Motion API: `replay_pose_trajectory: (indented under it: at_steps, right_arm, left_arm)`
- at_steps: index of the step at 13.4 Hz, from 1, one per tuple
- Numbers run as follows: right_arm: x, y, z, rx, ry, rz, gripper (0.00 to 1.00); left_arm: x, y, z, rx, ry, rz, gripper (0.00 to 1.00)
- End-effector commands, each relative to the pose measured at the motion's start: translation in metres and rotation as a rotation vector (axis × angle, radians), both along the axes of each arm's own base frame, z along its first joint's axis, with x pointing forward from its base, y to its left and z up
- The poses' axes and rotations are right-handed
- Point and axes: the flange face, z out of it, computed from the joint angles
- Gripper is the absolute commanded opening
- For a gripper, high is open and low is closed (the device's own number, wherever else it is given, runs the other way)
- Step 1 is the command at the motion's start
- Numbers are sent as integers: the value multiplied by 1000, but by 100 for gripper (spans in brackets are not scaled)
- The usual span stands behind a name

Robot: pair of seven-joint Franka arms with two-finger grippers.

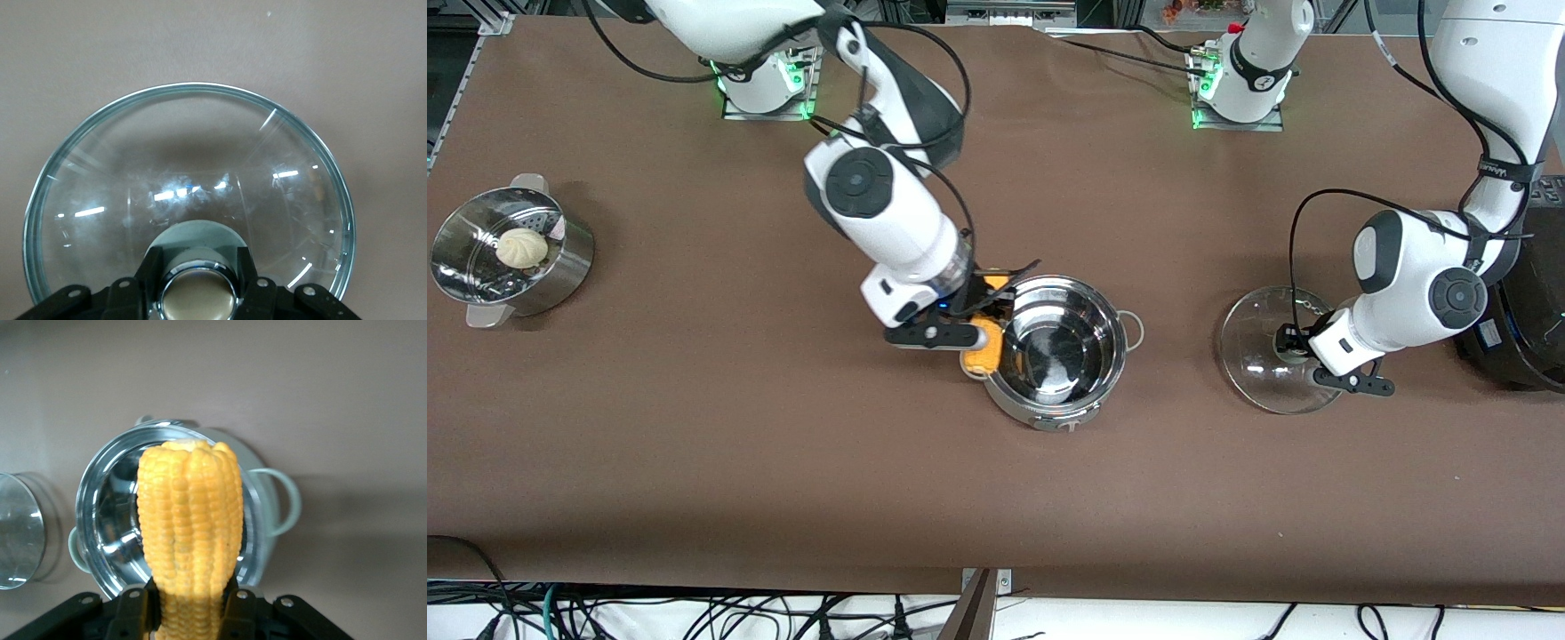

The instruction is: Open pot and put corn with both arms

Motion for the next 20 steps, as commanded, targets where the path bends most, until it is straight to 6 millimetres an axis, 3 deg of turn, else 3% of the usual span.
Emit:
replay_pose_trajectory:
  at_steps: [1, 2, 3, 4, 6, 8, 12, 14, 15, 16, 18, 20]
  right_arm:
    - [1, 20, -22, 26, -37, 0, 23]
    - [-4, 31, -34, 36, -40, 10, 23]
    - [-9, 39, -47, 38, -35, 19, 23]
    - [-11, 43, -57, 39, -34, 23, 23]
    - [-15, 53, -74, 49, -33, 30, 23]
    - [-20, 65, -88, 53, -31, 40, 23]
    - [-22, 71, -105, 50, -28, 44, 31]
    - [-21, 70, -112, 59, -32, 38, 54]
    - [-17, 67, -113, 59, -35, 36, 89]
    - [-17, 68, -111, 57, -42, 42, 100]
    - [-16, 65, -106, 46, -44, 45, 100]
    - [-15, 58, -102, -4, -24, 62, 100]
  left_arm:
    - [1, 11, -19, -9, 9, 0, 73]
    - [0, 16, -25, -12, 16, 8, 74]
    - [1, 17, -24, -13, 13, 11, 92]
    - [1, 18, -24, -14, 15, 15, 100]
    - [1, 20, -17, -16, 13, 33, 100]
    - [3, 24, 14, -1, -1, 36, 100]
    - [8, 25, 100, 37, -63, 41, 100]
    - [2, 22, 156, 59, -56, 37, 100]
    - [-2, 22, 190, 73, -49, 55, 100]
    - [-5, 21, 224, 83, -37, 70, 100]
    - [-7, 23, 274, 90, -11, 83, 100]
    - [-6, 22, 311, 93, -26, 105, 100]
